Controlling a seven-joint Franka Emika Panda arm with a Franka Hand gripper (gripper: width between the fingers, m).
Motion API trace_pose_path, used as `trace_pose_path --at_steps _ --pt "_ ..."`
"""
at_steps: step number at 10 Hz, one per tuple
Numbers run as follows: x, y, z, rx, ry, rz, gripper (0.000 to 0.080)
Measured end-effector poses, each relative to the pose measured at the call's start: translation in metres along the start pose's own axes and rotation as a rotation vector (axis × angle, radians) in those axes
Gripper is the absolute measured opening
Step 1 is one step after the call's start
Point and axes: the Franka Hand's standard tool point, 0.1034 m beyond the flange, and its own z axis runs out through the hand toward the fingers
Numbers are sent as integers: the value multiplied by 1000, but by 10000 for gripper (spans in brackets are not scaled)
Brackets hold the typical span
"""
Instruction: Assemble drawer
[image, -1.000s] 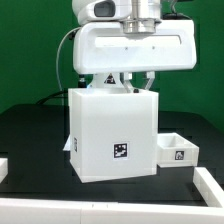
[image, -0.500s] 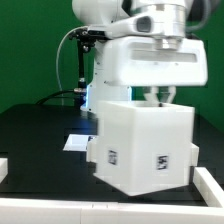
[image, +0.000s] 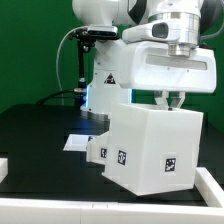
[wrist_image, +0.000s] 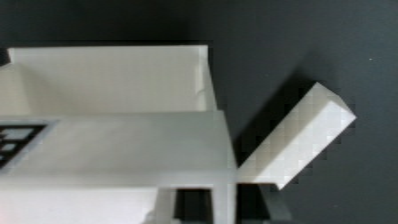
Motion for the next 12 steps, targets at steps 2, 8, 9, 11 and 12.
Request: trace_pose_path --at_steps 2,8,9,11,12 --pt "-7 1 2 22 -26 -123 34" --pt "-13 -3 13 40 -43 -630 34" --pt "-5 -5 16 40 -37 -741 35" --pt "-2 5 17 26 -42 -889 35" --pt "-3 6 17 22 -45 -939 35"
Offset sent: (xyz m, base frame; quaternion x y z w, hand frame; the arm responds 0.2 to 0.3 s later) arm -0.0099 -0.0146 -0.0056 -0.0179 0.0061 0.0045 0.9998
